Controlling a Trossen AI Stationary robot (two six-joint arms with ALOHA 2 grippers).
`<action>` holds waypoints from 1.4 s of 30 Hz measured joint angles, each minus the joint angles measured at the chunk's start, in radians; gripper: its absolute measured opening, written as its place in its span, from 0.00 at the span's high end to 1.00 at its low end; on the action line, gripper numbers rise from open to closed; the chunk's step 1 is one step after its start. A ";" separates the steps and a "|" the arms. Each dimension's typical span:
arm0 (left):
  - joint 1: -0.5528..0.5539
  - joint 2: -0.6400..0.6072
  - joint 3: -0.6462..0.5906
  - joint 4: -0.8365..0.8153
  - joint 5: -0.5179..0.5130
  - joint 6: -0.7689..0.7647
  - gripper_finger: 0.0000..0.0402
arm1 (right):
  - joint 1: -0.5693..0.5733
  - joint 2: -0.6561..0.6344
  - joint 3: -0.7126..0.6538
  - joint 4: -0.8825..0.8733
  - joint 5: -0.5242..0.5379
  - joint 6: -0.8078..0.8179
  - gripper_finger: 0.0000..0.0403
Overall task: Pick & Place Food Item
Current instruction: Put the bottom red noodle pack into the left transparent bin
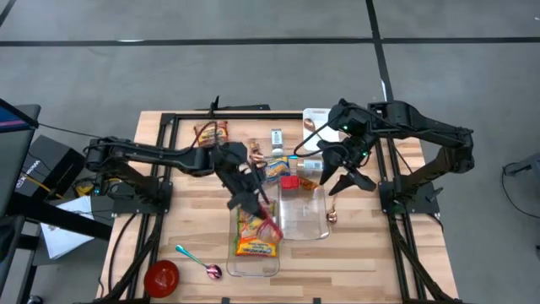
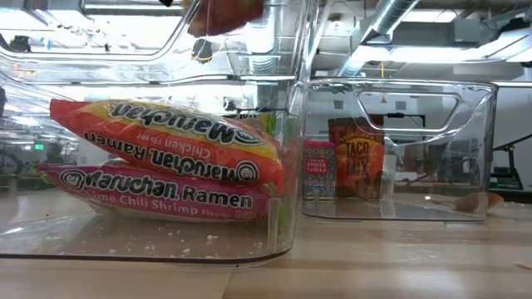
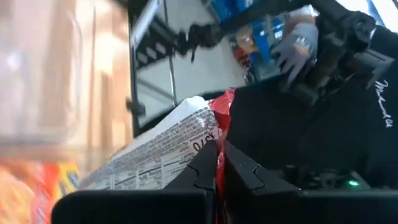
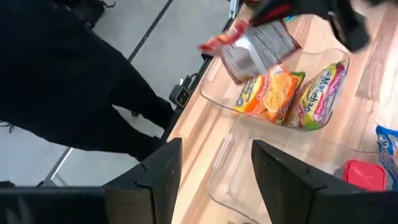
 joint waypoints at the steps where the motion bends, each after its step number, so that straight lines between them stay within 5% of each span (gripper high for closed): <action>1: -0.011 0.000 0.000 -0.020 0.003 -0.025 1.00 | -0.001 0.000 0.000 -0.009 0.001 -0.010 0.53; 8: -0.104 0.000 0.000 -0.155 0.001 -0.134 1.00 | -0.001 -0.001 0.000 -0.063 0.001 -0.052 0.54; 20: -0.171 0.000 0.000 -0.304 -0.185 -0.331 1.00 | -0.005 -0.001 0.000 -0.144 -0.001 -0.119 0.56; 31: -0.236 0.000 -0.056 -0.256 -0.234 -0.519 1.00 | -0.015 -0.001 0.000 -0.174 -0.002 -0.168 0.57; 42: -0.235 0.062 -0.060 -0.246 -0.260 -0.547 1.00 | -0.019 -0.001 0.000 -0.185 -0.002 -0.202 0.57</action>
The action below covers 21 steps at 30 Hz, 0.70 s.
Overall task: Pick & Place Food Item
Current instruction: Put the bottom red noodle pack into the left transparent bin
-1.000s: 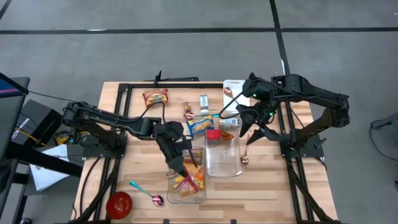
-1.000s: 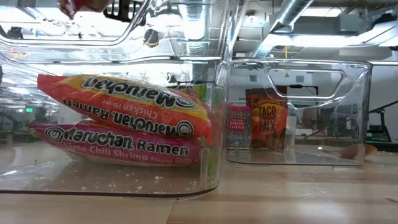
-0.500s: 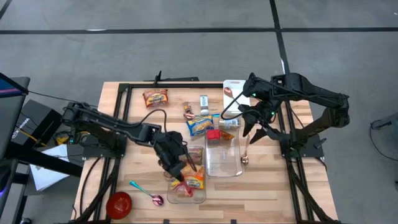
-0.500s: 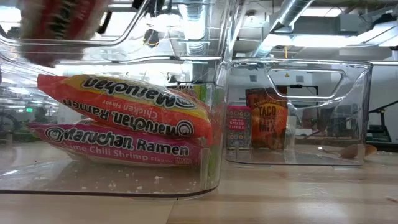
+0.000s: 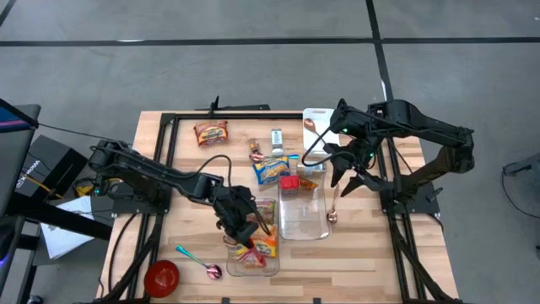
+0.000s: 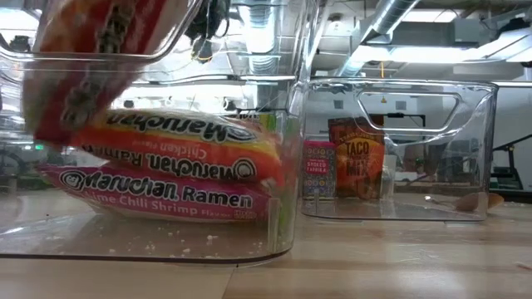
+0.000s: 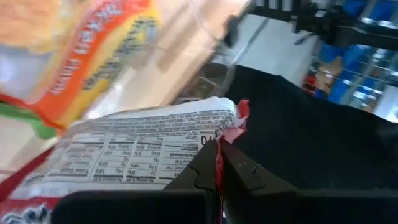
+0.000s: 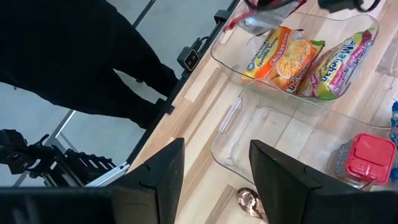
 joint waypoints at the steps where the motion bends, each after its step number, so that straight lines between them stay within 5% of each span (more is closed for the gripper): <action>1: 0.000 0.012 0.000 -0.006 0.006 0.000 1.00 | -0.002 0.000 0.000 0.000 0.000 0.000 0.57; 12: 0.009 0.145 0.000 0.163 0.046 0.035 0.99 | -0.022 0.000 0.000 -0.016 0.000 0.000 0.57; 21: 0.064 0.063 0.000 0.182 0.022 0.078 0.77 | -0.022 0.000 0.000 -0.034 0.000 -0.002 0.57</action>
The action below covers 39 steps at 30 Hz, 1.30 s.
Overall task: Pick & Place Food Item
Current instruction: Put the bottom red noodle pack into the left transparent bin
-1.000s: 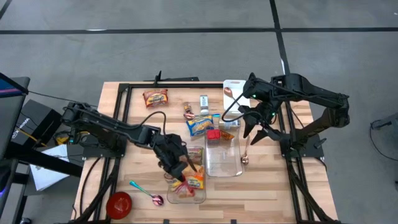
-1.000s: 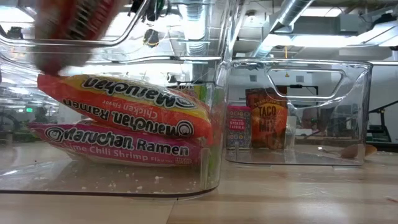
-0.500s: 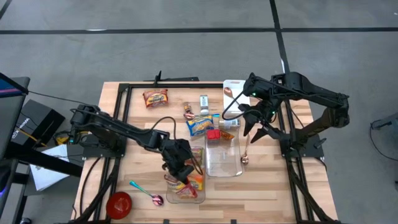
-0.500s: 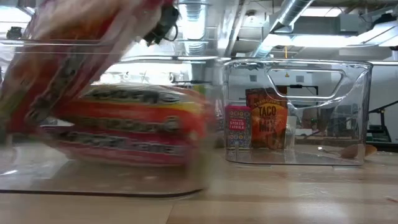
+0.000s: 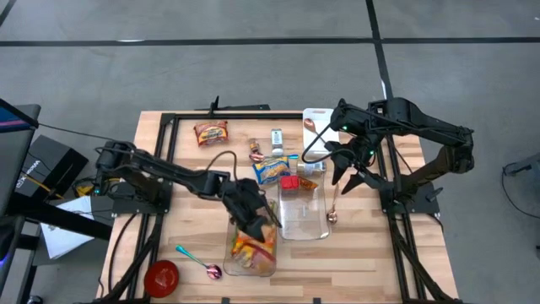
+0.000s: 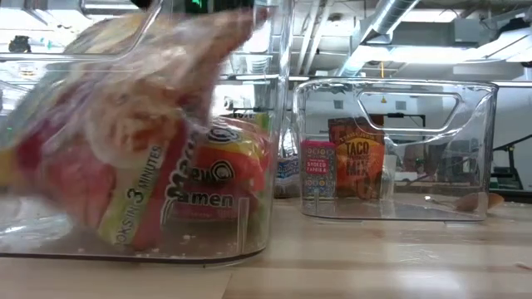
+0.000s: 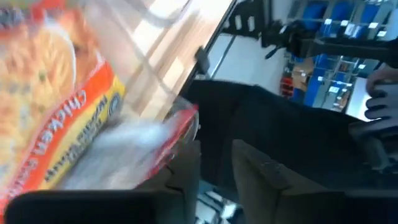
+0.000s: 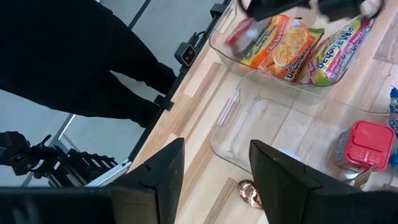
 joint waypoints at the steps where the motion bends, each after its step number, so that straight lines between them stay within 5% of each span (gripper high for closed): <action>1: 0.004 -0.015 0.000 -0.002 -0.011 0.013 0.75 | 0.000 0.000 0.000 -0.003 0.000 0.000 0.57; 10: 0.006 -0.078 0.000 -0.218 -0.029 0.130 0.72 | -0.002 0.000 0.000 -0.007 0.000 -0.015 0.57; 18: -0.028 -0.057 0.000 -0.216 0.024 0.271 0.80 | -0.034 0.000 0.000 -0.007 0.000 -0.021 0.57; 21: -0.046 -0.057 0.000 -0.209 -0.067 0.410 0.80 | -0.044 0.000 0.000 -0.006 0.000 -0.021 0.57; 29: -0.104 -0.047 0.000 -0.196 -0.212 0.729 0.66 | -0.054 0.000 0.000 -0.005 0.000 -0.021 0.57; 35: -0.138 -0.007 -0.001 -0.200 -0.208 0.761 0.53 | -0.053 0.000 0.000 -0.005 0.002 -0.021 0.57; 39: -0.146 0.019 -0.001 -0.216 -0.206 0.745 0.52 | -0.053 0.000 0.000 -0.007 0.014 -0.018 0.57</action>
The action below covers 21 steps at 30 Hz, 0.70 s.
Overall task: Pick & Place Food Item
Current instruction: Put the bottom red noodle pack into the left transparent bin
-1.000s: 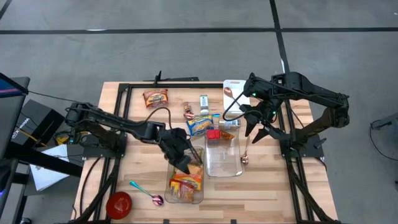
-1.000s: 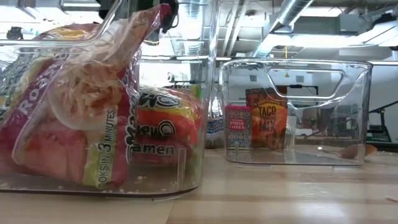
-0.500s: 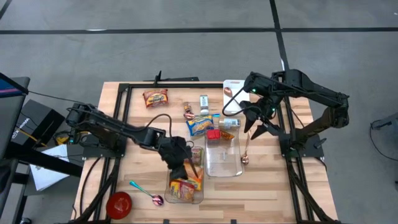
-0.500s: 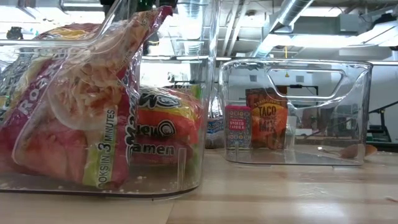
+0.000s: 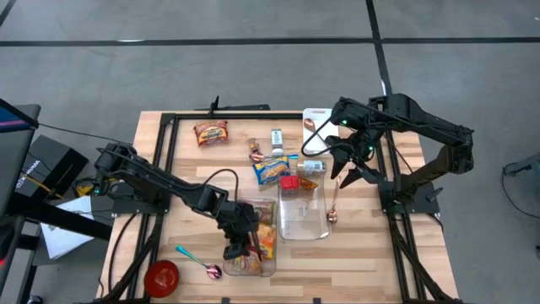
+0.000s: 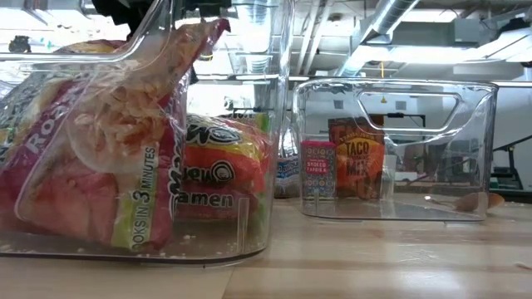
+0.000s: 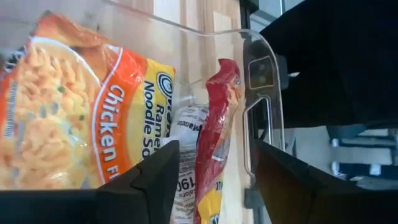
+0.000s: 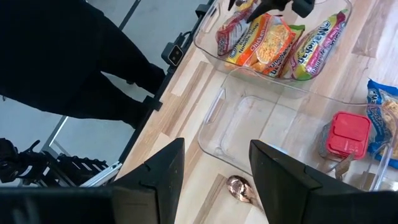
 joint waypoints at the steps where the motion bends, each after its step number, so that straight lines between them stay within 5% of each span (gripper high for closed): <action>1: 0.000 0.003 0.000 0.002 0.001 -0.008 0.54 | 0.000 0.000 0.000 0.000 0.000 0.003 0.57; 10: -0.004 -0.009 0.001 0.037 0.024 -0.222 0.96 | 0.001 0.000 0.000 -0.004 0.000 0.005 0.57; 21: -0.061 -0.008 0.001 0.146 -0.015 -0.410 1.00 | 0.000 0.000 0.000 -0.005 0.001 0.007 0.57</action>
